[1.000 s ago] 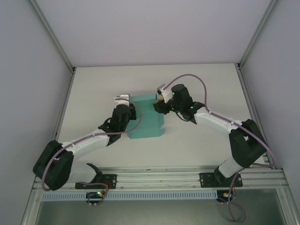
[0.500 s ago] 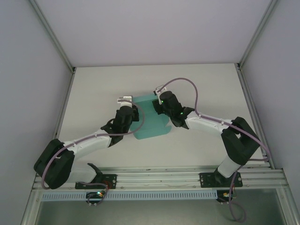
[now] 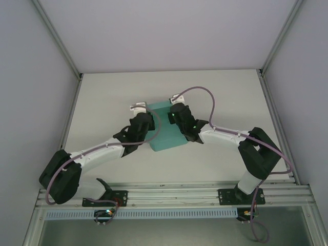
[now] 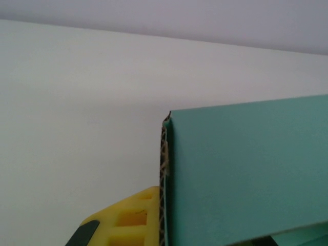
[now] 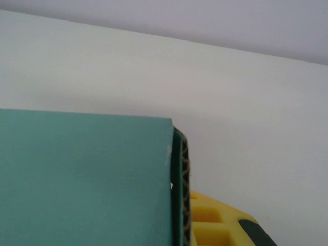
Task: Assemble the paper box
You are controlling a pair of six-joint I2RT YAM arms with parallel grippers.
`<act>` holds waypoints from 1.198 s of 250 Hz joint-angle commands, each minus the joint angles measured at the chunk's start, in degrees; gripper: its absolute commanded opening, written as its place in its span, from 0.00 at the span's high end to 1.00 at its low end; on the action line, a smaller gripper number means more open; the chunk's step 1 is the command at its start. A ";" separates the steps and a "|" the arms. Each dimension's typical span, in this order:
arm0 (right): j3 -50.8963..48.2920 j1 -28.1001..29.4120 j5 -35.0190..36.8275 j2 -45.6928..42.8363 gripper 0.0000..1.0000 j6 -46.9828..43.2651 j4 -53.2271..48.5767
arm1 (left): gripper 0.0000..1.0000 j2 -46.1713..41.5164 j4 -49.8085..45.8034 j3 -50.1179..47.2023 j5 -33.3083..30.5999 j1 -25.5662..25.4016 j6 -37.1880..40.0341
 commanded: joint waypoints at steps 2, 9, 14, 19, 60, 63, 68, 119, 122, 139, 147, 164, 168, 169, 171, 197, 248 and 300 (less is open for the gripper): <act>0.54 -2.83 22.66 -0.93 1.00 9.07 -8.19 | 1.00 -0.20 -15.71 4.32 -15.07 0.97 -14.67; 0.79 -2.93 24.55 -1.02 1.00 9.90 -9.67 | 1.00 -0.10 -17.37 4.56 -16.16 1.26 -16.48; 0.96 -3.04 25.71 -0.96 1.00 10.15 -10.52 | 1.00 -0.09 -18.74 4.70 -16.59 1.59 -17.84; 1.07 -3.17 26.79 -0.91 1.00 10.18 -11.02 | 1.00 -0.11 -19.94 4.93 -16.74 1.99 -19.05; 2.23 -5.04 31.43 0.10 1.00 13.29 -16.74 | 1.00 0.50 -27.47 6.88 -19.50 2.91 -24.05; 2.23 -5.07 31.79 0.23 1.00 13.04 -16.65 | 1.00 0.51 -27.59 7.02 -19.48 2.91 -24.02; 2.13 -5.11 32.29 0.36 1.00 12.38 -16.33 | 1.00 0.55 -27.71 7.10 -19.25 2.90 -23.93; -2.33 -5.27 18.75 -1.60 0.90 3.12 -2.20 | 1.00 0.05 -12.73 3.74 -10.03 2.71 -12.44; -2.97 -5.30 17.05 -1.90 0.88 1.93 -0.44 | 1.00 -0.02 -11.46 3.54 -9.09 2.68 -11.58; -6.04 -5.13 7.75 -3.52 0.78 -2.43 7.98 | 1.00 0.21 -5.69 2.59 -4.89 2.35 -7.17; -7.35 -5.13 1.62 -4.46 0.72 -5.22 10.94 | 1.00 0.43 -4.01 2.49 -3.28 2.16 -5.86; -9.44 -5.13 -8.40 -6.34 0.55 -7.97 14.74 | 1.00 0.67 -1.24 2.24 -0.41 1.79 -3.21; -9.89 -5.25 -10.92 -6.78 0.51 -8.72 15.31 | 1.00 0.79 -0.98 2.22 -0.05 1.75 -2.98; -9.98 -5.23 -11.56 -6.89 0.51 -8.86 15.43 | 1.00 0.77 -0.94 2.27 0.08 1.75 -2.94; -10.16 -5.22 -12.76 -7.10 0.49 -9.24 15.56 | 1.00 0.82 -0.81 2.25 0.33 1.68 -2.80; -12.14 -5.21 -24.48 -10.39 0.28 -11.96 15.53 | 1.00 0.69 -0.56 2.24 1.56 1.40 -2.11; -16.20 -5.21 -34.20 -18.98 0.00 -11.98 11.10 | 1.00 -1.28 -1.36 1.40 4.38 0.89 -1.32; -20.86 -5.67 -26.80 -29.37 0.00 -11.76 6.15 | 1.00 -5.01 -3.81 1.19 3.93 0.18 -0.97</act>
